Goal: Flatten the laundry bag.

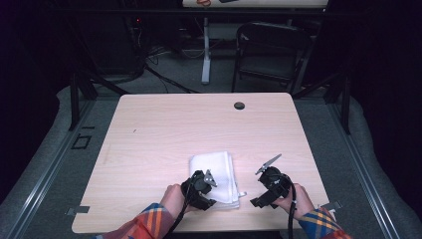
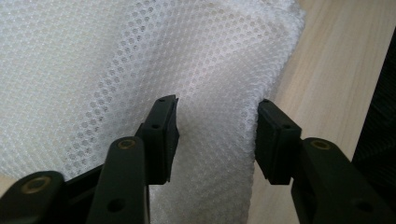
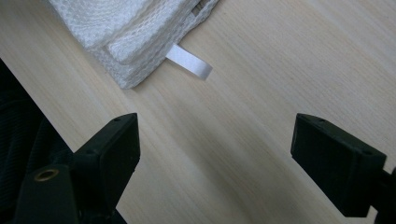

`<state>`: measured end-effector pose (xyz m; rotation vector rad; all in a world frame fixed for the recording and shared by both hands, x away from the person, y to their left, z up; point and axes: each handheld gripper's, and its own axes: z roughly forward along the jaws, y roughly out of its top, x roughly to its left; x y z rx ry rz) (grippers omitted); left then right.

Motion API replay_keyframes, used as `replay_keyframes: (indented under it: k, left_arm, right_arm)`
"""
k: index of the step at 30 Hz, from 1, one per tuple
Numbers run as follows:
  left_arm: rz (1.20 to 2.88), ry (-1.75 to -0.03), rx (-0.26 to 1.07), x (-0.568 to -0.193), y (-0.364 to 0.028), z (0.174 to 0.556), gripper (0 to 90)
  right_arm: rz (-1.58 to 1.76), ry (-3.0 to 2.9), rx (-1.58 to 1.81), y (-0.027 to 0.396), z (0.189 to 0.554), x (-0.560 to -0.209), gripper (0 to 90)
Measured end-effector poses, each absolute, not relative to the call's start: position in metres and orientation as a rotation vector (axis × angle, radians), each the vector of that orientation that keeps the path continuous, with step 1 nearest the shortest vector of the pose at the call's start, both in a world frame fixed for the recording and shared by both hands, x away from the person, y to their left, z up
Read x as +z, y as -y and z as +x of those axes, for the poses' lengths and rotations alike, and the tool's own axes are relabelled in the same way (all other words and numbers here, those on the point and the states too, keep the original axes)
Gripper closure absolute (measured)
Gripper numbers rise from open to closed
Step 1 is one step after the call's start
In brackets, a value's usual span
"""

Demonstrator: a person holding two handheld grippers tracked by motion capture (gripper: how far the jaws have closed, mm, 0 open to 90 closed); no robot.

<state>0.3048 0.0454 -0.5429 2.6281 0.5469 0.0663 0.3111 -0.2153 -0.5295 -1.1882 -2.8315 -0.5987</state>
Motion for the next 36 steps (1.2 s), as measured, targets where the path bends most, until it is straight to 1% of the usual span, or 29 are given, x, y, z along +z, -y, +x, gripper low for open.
replay_keyframes:
  k: [1, 4, 7, 10, 11, 13, 14, 15, 19, 22, 25, 26, 27, 31, 35, 36]
  left_arm:
    - [2.632, -0.547, 0.065, -0.543, -0.045, 0.305, 52.1]
    - [2.627, -0.536, 0.089, -0.543, -0.043, 0.303, 49.6]
    - [2.649, -0.527, 0.096, -0.546, -0.041, 0.303, 50.6]
    - [2.668, -0.505, 0.133, -0.548, -0.04, 0.301, 54.8]
    - [2.669, -0.505, 0.141, -0.548, -0.04, 0.301, 58.0]
    - [2.66, -0.502, 0.133, -0.548, -0.041, 0.301, 61.8]
    - [2.659, -0.501, 0.14, -0.548, -0.041, 0.301, 65.5]
    - [2.656, -0.5, 0.135, -0.547, -0.042, 0.301, 65.5]
    - [2.632, -0.499, 0.115, -0.547, -0.045, 0.303, 73.8]
    - [2.615, -0.516, 0.107, -0.546, -0.046, 0.304, 77.3]
    - [2.606, -0.526, 0.119, -0.545, -0.047, 0.304, 79.1]
    - [2.6, -0.53, 0.122, -0.544, -0.048, 0.303, 79.8]
    - [2.598, -0.526, 0.13, -0.544, -0.048, 0.303, 79.8]
    - [2.582, -0.533, 0.135, -0.543, -0.05, 0.304, 80.7]
    - [2.571, -0.53, 0.141, -0.541, -0.051, 0.304, 81.1]
    - [2.568, -0.53, 0.142, -0.541, -0.051, 0.304, 81.1]
  right_arm:
    - [-1.181, 2.841, -0.587, 0.214, 0.312, -0.53, 15.6]
    - [-1.163, 2.844, -0.583, 0.21, 0.312, -0.531, 15.8]
    - [-1.158, 2.853, -0.583, 0.208, 0.312, -0.531, 16.5]
    - [-1.147, 2.849, -0.587, 0.204, 0.312, -0.531, 20.0]
    - [-1.147, 2.854, -0.586, 0.202, 0.312, -0.531, 20.6]
    - [-1.119, 2.868, -0.572, 0.2, 0.313, -0.531, 21.8]
    - [-1.114, 2.865, -0.583, 0.196, 0.312, -0.532, 23.2]
    - [-1.114, 2.865, -0.583, 0.196, 0.312, -0.532, 23.2]
    - [-1.085, 2.886, -0.584, 0.193, 0.312, -0.531, 28.0]
    - [-1.066, 2.892, -0.599, 0.191, 0.311, -0.53, 36.0]
    - [-1.063, 2.901, -0.587, 0.186, 0.311, -0.531, 47.1]
    - [-1.06, 2.91, -0.58, 0.183, 0.311, -0.532, 53.8]
    - [-1.06, 2.91, -0.58, 0.183, 0.311, -0.532, 53.8]
    - [-1.03, 2.919, -0.587, 0.177, 0.31, -0.533, 68.8]
    - [-0.98, 2.949, -0.667, 0.168, 0.309, -0.532, 83.1]
    - [-0.979, 2.949, -0.683, 0.166, 0.309, -0.532, 84.6]
